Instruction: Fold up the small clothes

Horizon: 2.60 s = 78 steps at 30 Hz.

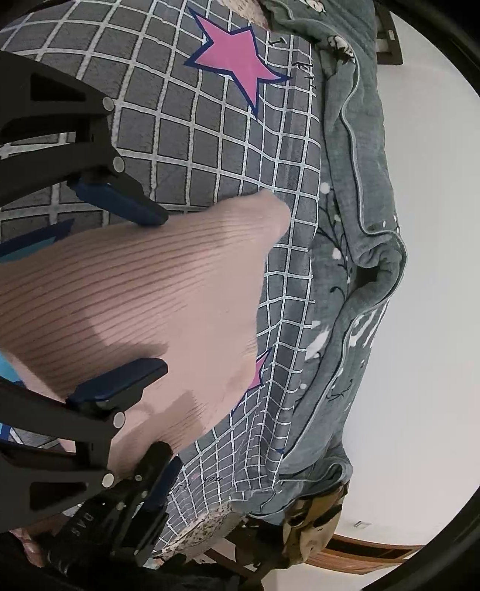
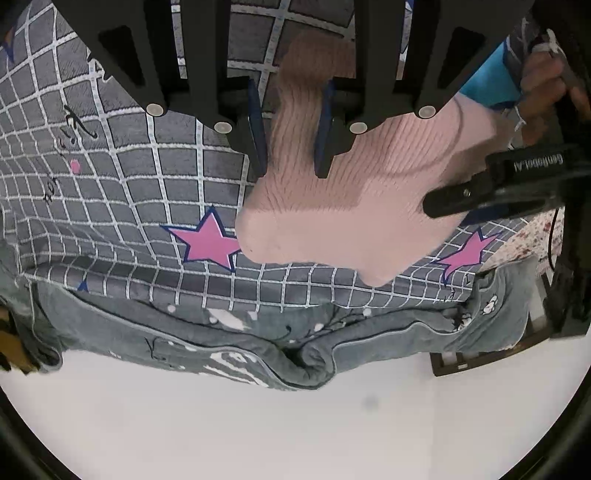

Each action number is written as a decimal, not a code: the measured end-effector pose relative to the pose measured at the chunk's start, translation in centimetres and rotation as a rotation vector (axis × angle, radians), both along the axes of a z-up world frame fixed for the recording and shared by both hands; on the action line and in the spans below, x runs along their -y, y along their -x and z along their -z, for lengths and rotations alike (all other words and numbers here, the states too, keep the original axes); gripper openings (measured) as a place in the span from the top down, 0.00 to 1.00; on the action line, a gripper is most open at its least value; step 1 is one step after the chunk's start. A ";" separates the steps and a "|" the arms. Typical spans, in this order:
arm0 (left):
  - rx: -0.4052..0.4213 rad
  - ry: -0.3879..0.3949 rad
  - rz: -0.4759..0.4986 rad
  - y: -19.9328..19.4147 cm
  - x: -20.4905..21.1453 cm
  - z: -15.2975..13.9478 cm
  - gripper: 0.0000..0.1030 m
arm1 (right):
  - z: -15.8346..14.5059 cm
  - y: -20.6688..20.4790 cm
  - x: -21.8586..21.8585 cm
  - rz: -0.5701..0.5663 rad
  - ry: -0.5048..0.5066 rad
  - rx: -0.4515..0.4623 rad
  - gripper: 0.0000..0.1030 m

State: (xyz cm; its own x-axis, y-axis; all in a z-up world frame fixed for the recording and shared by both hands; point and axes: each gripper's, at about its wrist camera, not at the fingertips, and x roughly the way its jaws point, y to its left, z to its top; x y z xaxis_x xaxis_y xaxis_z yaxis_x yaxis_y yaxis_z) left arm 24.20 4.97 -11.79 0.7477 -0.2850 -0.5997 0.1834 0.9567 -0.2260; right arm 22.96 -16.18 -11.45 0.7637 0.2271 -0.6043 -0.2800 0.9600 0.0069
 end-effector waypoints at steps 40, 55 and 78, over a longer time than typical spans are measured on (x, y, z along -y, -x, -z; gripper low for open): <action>-0.037 -0.101 -0.173 10.0 -0.8 0.5 0.23 | -0.5 6.9 2.9 0.099 0.015 -0.066 0.65; 0.003 -0.135 -0.209 14.2 -0.5 -3.9 0.17 | -4.3 12.0 3.5 0.112 0.017 -0.030 0.24; 0.106 -0.121 -0.201 23.8 1.4 -10.2 0.08 | -11.1 21.7 4.7 0.148 0.029 0.077 0.08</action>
State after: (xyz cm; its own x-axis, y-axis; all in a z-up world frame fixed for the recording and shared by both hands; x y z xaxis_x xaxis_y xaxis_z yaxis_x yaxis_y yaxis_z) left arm 0.41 3.56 -1.54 0.8427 -0.0553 -0.5356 0.0036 0.9953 -0.0971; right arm 1.26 -20.91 -0.36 0.8320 0.0914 -0.5472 -0.1336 0.9903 -0.0377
